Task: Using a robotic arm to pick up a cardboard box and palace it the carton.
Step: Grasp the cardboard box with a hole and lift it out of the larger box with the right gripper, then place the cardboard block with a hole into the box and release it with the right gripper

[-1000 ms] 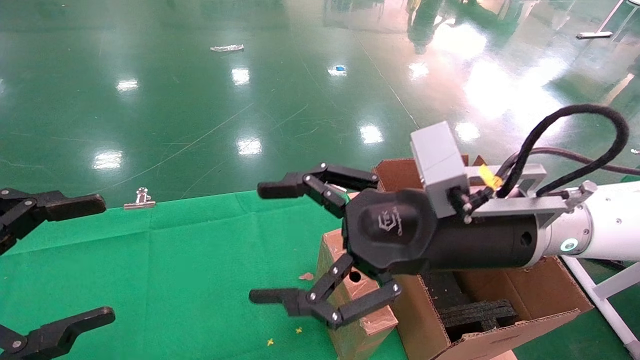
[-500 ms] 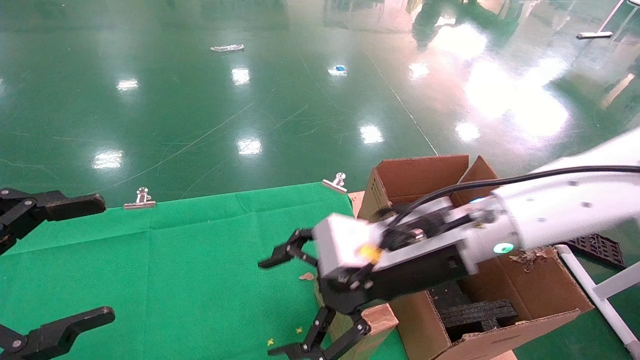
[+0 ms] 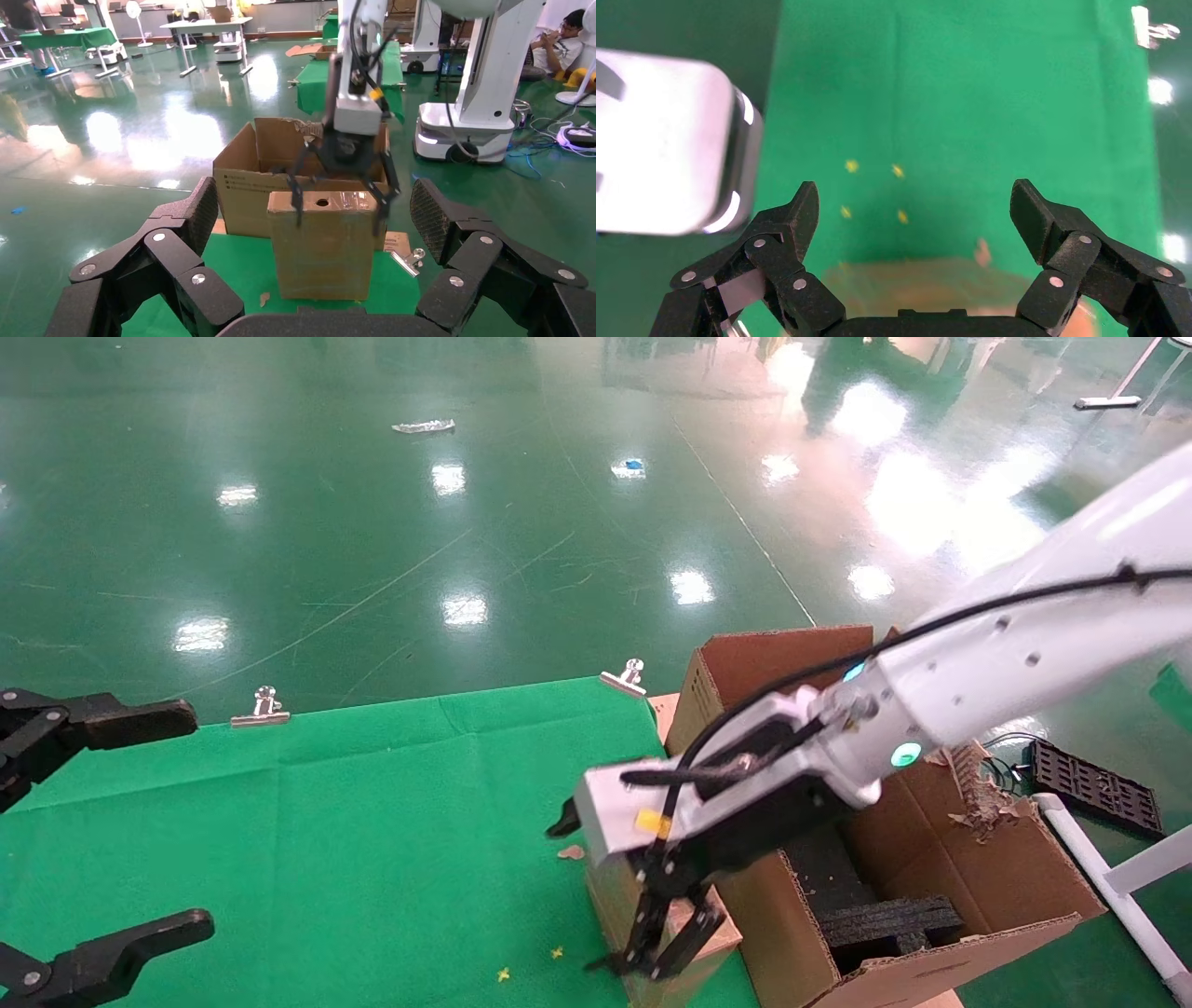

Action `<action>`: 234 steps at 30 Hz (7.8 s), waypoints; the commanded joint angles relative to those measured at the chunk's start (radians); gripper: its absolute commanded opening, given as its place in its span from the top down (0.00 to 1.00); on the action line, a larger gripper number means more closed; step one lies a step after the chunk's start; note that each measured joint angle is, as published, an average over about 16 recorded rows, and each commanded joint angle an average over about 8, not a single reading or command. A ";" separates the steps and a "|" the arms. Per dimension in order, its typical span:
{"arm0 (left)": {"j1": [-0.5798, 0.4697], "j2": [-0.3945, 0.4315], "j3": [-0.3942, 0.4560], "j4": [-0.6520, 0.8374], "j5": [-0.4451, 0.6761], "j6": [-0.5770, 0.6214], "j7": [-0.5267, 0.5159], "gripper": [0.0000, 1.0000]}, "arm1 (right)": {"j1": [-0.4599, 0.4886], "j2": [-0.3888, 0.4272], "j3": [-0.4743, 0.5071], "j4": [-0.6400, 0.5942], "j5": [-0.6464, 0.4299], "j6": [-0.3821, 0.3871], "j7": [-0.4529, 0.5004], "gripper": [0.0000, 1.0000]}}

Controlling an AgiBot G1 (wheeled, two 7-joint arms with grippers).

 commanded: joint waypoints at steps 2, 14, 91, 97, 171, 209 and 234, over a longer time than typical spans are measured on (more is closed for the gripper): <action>0.000 0.000 0.000 0.000 0.000 0.000 0.000 0.00 | 0.082 0.007 -0.059 0.000 -0.012 -0.002 0.009 0.00; 0.000 0.000 0.001 0.000 -0.001 0.000 0.001 0.00 | 0.366 -0.007 -0.370 0.001 -0.055 -0.003 0.062 0.00; -0.001 -0.003 0.006 0.000 -0.004 -0.003 0.003 1.00 | 0.448 -0.104 -0.838 -0.040 -0.004 0.192 1.048 1.00; -0.001 -0.003 0.007 0.000 -0.005 -0.003 0.003 1.00 | 0.447 -0.098 -0.840 -0.037 -0.013 0.197 1.047 1.00; -0.002 -0.005 0.011 0.000 -0.008 -0.005 0.006 0.00 | 0.320 0.036 -0.848 -0.814 -0.168 0.311 0.863 1.00; -0.003 -0.006 0.013 0.000 -0.009 -0.006 0.007 0.00 | 0.110 0.033 -0.804 -0.860 -0.076 0.547 0.685 0.00; -0.003 -0.006 0.015 0.000 -0.010 -0.006 0.007 0.00 | 0.358 0.129 -0.727 -0.704 -0.049 0.492 0.623 0.00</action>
